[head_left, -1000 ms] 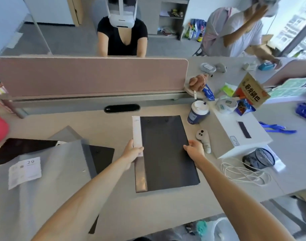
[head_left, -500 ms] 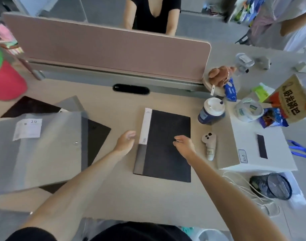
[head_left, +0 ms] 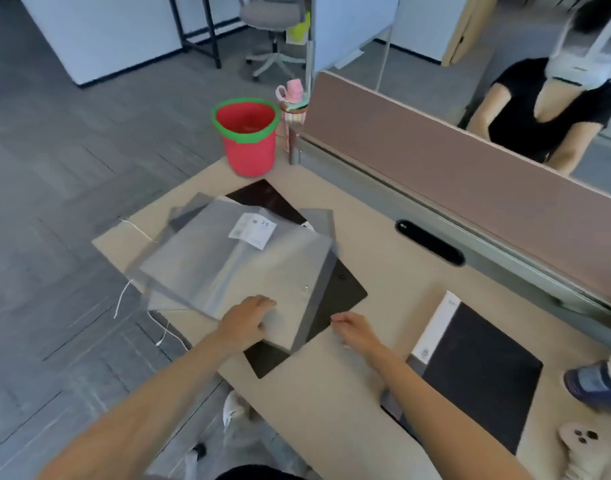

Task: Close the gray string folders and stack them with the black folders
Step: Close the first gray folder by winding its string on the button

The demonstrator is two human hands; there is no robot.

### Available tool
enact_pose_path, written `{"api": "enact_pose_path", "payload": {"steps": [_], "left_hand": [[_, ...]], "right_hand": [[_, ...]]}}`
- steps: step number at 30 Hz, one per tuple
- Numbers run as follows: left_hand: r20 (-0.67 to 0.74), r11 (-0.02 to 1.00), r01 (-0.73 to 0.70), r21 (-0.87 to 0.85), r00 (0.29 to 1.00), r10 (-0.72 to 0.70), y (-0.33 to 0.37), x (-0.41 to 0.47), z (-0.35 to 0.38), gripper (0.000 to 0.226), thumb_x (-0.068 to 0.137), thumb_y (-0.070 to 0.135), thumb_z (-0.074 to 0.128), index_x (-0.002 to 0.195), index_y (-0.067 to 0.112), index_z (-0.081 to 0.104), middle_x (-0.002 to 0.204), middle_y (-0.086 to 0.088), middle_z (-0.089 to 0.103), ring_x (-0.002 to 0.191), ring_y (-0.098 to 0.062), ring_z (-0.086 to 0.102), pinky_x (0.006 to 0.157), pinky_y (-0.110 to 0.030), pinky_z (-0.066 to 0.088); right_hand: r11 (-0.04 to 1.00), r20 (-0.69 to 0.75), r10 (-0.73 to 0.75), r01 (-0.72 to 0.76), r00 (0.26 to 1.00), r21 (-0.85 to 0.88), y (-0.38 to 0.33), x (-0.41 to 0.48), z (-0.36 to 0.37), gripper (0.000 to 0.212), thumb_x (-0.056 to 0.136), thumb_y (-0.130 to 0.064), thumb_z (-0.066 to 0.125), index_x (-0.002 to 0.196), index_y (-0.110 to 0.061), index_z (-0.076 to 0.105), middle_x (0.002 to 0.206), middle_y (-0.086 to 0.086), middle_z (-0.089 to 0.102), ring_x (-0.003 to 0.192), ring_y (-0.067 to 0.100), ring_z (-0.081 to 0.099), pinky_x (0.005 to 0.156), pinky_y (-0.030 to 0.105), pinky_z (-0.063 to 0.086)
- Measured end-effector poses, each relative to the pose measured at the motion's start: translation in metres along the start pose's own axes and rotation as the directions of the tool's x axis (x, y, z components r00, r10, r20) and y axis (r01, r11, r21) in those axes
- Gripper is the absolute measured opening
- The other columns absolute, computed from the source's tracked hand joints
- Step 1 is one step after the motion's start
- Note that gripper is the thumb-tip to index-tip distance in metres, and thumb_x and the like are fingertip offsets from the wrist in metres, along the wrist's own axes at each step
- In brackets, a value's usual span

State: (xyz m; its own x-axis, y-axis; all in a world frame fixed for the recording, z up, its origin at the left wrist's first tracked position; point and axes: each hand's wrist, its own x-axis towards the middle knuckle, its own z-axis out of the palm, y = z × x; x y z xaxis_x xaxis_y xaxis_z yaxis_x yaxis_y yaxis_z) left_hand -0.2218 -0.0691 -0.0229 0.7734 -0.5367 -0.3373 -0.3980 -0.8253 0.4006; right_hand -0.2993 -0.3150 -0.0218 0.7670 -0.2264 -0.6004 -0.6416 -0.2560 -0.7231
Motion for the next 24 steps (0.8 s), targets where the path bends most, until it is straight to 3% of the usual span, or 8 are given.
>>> {"api": "enact_pose_path", "payload": {"steps": [5, 7, 9, 11, 13, 16, 20, 24], "left_hand": [[0.168, 0.920, -0.131, 0.369, 0.983, 0.072, -0.074, 0.005, -0.013, 0.071, 0.090, 0.017, 0.058, 0.151, 0.025, 0.023, 0.163, 0.000, 0.001, 0.151, -0.022, 0.001, 0.117, -0.054, 0.011], [0.152, 0.873, -0.216, 0.437, 0.975, 0.165, -0.098, 0.012, -0.013, 0.071, 0.087, 0.016, 0.061, 0.149, 0.026, 0.029, 0.164, -0.005, 0.006, 0.150, -0.027, 0.005, 0.112, -0.062, 0.016], [0.158, 0.842, -0.271, 0.467, 0.962, 0.222, -0.114, 0.019, -0.015, 0.072, 0.084, 0.015, 0.065, 0.148, 0.024, 0.033, 0.163, -0.008, 0.012, 0.150, -0.029, 0.010, 0.107, -0.065, 0.023], [0.191, 0.838, -0.320, 0.442, 0.946, 0.261, -0.122, 0.025, -0.020, 0.072, 0.086, 0.009, 0.060, 0.150, 0.021, 0.028, 0.163, -0.008, 0.007, 0.150, -0.029, 0.006, 0.106, -0.060, 0.025], [0.244, 0.819, -0.379, 0.430, 0.922, 0.299, -0.126, 0.032, -0.028, 0.072, 0.088, 0.009, 0.056, 0.151, 0.020, 0.023, 0.164, -0.007, 0.004, 0.151, -0.026, 0.003, 0.107, -0.055, 0.028], [0.296, 0.810, -0.444, 0.383, 0.890, 0.347, -0.126, 0.040, -0.045, 0.072, 0.091, 0.023, 0.059, 0.152, 0.020, 0.022, 0.163, -0.005, 0.007, 0.151, -0.023, 0.005, 0.110, -0.050, 0.031], [0.162, 0.833, -0.488, 0.261, 0.873, 0.460, -0.135, 0.046, -0.060, 0.074, 0.084, 0.038, 0.062, 0.149, 0.023, 0.031, 0.161, -0.003, 0.020, 0.148, -0.023, 0.022, 0.111, -0.041, 0.037], [0.147, 0.911, -0.388, 0.139, 0.918, 0.368, -0.140, 0.041, -0.086, 0.073, 0.089, 0.058, 0.047, 0.151, 0.036, 0.017, 0.162, 0.014, 0.003, 0.150, -0.008, 0.005, 0.119, -0.031, 0.019]], "right_hand": [[0.981, -0.070, 0.153, -0.143, 0.986, 0.131, -0.036, 0.012, 0.043, 0.036, 0.091, -0.012, 0.058, 0.127, -0.007, 0.054, 0.109, 0.007, 0.056, 0.103, 0.022, 0.054, 0.091, 0.039, 0.047], [0.952, -0.093, 0.220, -0.193, 0.971, 0.236, -0.047, 0.017, 0.052, 0.049, 0.091, -0.012, 0.059, 0.136, -0.002, 0.044, 0.122, 0.015, 0.054, 0.112, 0.029, 0.052, 0.100, 0.045, 0.043], [0.907, -0.111, 0.284, -0.229, 0.952, 0.354, -0.050, 0.025, 0.058, 0.066, 0.089, -0.014, 0.063, 0.146, -0.010, 0.031, 0.140, 0.010, 0.045, 0.123, 0.029, 0.046, 0.099, 0.042, 0.042], [0.870, -0.142, 0.317, -0.229, 0.938, 0.436, -0.051, 0.031, 0.063, 0.073, 0.086, -0.014, 0.066, 0.148, -0.013, 0.027, 0.142, 0.008, 0.042, 0.127, 0.029, 0.044, 0.099, 0.039, 0.041], [0.801, -0.151, 0.354, -0.215, 0.923, 0.559, -0.052, 0.035, 0.065, 0.066, 0.081, -0.013, 0.069, 0.140, -0.013, 0.040, 0.132, 0.010, 0.052, 0.119, 0.026, 0.051, 0.098, 0.039, 0.044], [0.767, -0.165, 0.313, -0.147, 0.935, 0.625, -0.061, 0.031, 0.067, 0.025, 0.078, -0.019, 0.065, 0.101, -0.012, 0.060, 0.101, 0.012, 0.064, 0.087, 0.021, 0.063, 0.071, 0.032, 0.054], [0.863, -0.181, 0.183, -0.070, 0.966, 0.500, -0.094, 0.022, 0.072, 0.020, 0.098, -0.011, 0.045, 0.118, -0.012, 0.043, 0.111, 0.012, 0.066, 0.077, 0.033, 0.074, 0.057, 0.038, 0.060], [0.879, -0.251, 0.042, 0.084, 0.967, 0.469, -0.120, 0.024, 0.062, 0.034, 0.098, 0.000, 0.038, 0.123, -0.022, 0.043, 0.109, 0.008, 0.070, 0.073, 0.031, 0.074, 0.054, 0.034, 0.058]]}}
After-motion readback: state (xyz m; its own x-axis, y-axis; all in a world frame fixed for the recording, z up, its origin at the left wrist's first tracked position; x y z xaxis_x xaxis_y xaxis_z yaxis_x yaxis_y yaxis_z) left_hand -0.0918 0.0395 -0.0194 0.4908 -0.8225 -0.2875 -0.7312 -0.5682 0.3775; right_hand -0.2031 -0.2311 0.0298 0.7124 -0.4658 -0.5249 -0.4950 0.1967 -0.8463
